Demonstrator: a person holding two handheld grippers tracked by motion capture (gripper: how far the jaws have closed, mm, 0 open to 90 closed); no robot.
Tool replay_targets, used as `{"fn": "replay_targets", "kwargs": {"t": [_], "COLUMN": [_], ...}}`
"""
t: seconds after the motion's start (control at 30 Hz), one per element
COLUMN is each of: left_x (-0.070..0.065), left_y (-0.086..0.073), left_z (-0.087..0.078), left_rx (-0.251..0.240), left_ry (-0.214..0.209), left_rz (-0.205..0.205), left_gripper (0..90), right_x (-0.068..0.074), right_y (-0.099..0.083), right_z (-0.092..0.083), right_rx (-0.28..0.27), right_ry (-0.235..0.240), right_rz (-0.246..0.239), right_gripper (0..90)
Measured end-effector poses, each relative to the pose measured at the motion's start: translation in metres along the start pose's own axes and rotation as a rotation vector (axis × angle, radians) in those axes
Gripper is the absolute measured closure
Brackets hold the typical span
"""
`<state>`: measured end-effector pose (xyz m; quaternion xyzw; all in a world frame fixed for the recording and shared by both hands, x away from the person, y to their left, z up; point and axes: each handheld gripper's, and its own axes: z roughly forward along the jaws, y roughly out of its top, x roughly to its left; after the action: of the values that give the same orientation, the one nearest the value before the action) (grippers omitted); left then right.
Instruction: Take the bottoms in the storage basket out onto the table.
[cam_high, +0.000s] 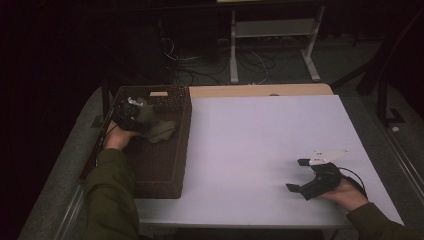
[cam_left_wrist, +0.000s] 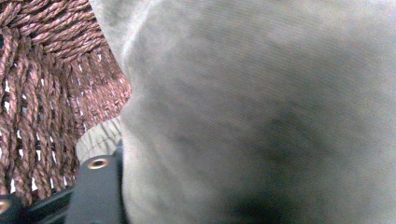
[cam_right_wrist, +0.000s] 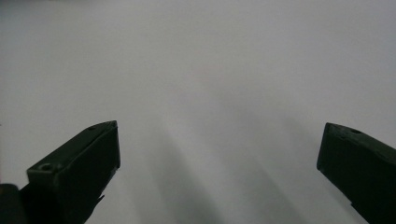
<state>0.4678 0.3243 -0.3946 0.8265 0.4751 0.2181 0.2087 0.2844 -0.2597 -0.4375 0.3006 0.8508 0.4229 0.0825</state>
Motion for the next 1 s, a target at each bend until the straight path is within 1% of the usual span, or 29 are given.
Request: {"fn": "replay_targets", "kwargs": {"t": [0.07,0.13,0.23,0.33,0.37,0.43,0.47,0.5,0.6,0.63,0.73,0.8,0.87,0.9,1.0], "left_x": [-0.001,-0.001,0.0,0.001,0.001,0.001,0.001,0.001,0.001,0.001,0.001,0.001,0.0,0.0,0.0], "left_y": [0.001,0.002,0.003,0.004,0.004,0.006,0.006,0.008,0.009,0.01,0.011,0.011,0.012,0.012,0.012], "left_z": [-0.001,-0.002,-0.004,-0.009,-0.009,-0.013,-0.013,-0.017,-0.021,-0.024,-0.026,-0.028,-0.03,-0.032,-0.034], "left_rx": [0.007,0.012,0.02,0.011,0.011,-0.004,-0.004,-0.016,-0.028,-0.036,-0.039,-0.045,-0.047,-0.049,-0.048], "left_ry": [0.002,0.003,0.006,0.0,0.0,-0.007,-0.007,-0.014,-0.024,-0.039,-0.048,-0.064,-0.071,-0.078,-0.082], "left_rz": [0.007,0.006,-0.002,-0.021,-0.021,-0.029,-0.029,-0.034,-0.041,-0.056,-0.06,-0.075,-0.078,-0.085,-0.087], "left_gripper": [42.6,45.2,47.9,50.1,50.7,51.2,51.3,51.4,51.6,51.6,51.6,51.6,51.5,51.5,51.5], "right_x": [0.0,0.0,-0.001,0.0,0.0,-0.001,-0.001,-0.001,-0.001,-0.001,-0.002,-0.003,-0.004,-0.004,-0.003], "right_y": [0.0,0.0,0.0,0.0,0.0,0.0,0.0,0.0,-0.001,-0.001,-0.001,-0.002,-0.002,-0.003,-0.003], "right_z": [0.0,0.0,0.0,0.0,0.0,0.0,0.0,0.0,-0.002,-0.002,-0.004,-0.007,-0.007,-0.008,-0.009], "right_rx": [-0.001,-0.002,0.001,0.002,0.002,0.001,0.001,0.001,0.0,-0.004,-0.006,-0.02,-0.023,-0.028,-0.027], "right_ry": [0.0,0.0,0.002,0.003,0.004,0.003,0.003,0.004,0.002,0.002,-0.002,0.005,0.005,0.003,0.006], "right_rz": [0.0,0.001,0.0,0.002,0.003,0.004,0.004,0.004,0.009,0.013,0.016,0.031,0.032,0.035,0.029], "right_gripper": [0.0,0.0,0.0,0.0,0.0,0.0,0.0,0.0,0.0,0.0,0.0,0.0,0.0,0.0,0.0]}}
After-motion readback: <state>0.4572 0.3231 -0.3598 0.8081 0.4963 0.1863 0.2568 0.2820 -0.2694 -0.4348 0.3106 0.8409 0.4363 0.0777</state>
